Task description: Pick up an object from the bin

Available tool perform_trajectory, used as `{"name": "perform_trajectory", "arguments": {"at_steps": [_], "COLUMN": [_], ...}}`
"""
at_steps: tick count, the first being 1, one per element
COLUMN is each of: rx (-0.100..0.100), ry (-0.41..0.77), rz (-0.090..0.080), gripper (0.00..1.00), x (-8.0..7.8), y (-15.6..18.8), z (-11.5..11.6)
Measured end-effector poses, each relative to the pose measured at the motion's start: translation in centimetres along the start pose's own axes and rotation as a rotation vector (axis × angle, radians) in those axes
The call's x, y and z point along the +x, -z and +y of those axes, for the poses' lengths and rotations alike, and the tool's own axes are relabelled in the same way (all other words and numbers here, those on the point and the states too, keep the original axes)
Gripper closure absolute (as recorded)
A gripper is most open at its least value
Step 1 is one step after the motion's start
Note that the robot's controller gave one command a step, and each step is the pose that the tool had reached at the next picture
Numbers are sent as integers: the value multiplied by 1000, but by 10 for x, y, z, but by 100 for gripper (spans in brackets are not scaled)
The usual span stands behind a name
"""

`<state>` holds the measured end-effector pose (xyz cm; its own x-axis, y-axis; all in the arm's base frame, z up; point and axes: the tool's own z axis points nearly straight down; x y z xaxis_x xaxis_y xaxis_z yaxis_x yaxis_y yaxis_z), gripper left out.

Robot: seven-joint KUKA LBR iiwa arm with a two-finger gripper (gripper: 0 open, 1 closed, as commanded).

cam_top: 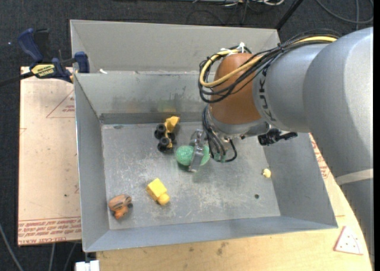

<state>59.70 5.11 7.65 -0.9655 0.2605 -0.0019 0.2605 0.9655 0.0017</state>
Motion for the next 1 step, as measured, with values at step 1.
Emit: {"name": "perform_trajectory", "arguments": {"at_steps": [1], "rx": [-1], "ry": [13], "rz": [-4], "gripper": [100], "x": [-28], "y": [158], "z": [27]}}
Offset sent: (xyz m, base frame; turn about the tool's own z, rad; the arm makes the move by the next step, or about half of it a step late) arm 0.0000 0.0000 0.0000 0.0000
